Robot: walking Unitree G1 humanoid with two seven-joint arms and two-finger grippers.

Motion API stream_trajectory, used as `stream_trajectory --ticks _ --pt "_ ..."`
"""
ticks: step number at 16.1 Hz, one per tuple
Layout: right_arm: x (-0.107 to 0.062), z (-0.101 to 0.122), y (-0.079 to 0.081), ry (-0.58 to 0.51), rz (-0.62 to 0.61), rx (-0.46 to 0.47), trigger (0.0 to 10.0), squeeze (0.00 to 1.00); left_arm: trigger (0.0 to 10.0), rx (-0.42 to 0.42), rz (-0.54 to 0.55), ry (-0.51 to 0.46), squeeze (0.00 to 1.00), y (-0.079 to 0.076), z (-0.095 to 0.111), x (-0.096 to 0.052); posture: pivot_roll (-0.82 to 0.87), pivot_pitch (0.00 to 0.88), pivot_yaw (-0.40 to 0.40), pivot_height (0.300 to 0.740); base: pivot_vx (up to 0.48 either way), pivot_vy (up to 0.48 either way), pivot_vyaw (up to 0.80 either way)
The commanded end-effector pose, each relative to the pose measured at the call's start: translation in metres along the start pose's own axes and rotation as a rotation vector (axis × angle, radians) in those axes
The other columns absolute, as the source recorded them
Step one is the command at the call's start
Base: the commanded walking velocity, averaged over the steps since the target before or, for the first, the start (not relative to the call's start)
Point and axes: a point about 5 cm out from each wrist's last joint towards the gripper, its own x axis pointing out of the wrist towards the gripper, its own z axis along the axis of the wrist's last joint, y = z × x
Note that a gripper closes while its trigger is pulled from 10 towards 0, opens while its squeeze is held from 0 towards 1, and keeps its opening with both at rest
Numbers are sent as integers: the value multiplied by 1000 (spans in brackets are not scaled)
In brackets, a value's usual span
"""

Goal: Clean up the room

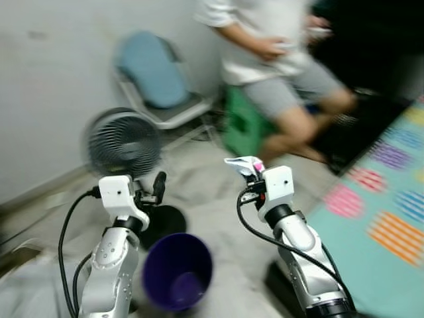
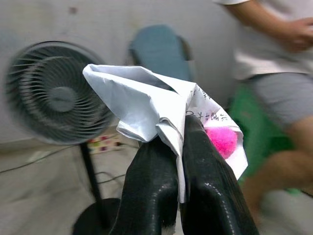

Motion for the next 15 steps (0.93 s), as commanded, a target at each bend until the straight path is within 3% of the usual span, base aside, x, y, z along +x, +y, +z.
stream_trajectory --ticks 1,10,15 --pt "0 2 -1 -13 -6 0 10000 0 10000 15 -14 5 0 -3 0 -1 -190 0 116 740 0 0 800" --pt "0 -4 7 -3 -17 36 10000 0 10000 56 -25 21 0 9 4 -8 -157 0 145 740 0 0 797" --pt "-5 -5 0 -6 -74 60 10000 0 10000 65 -40 51 0 10 5 -15 -147 0 173 740 0 0 0"
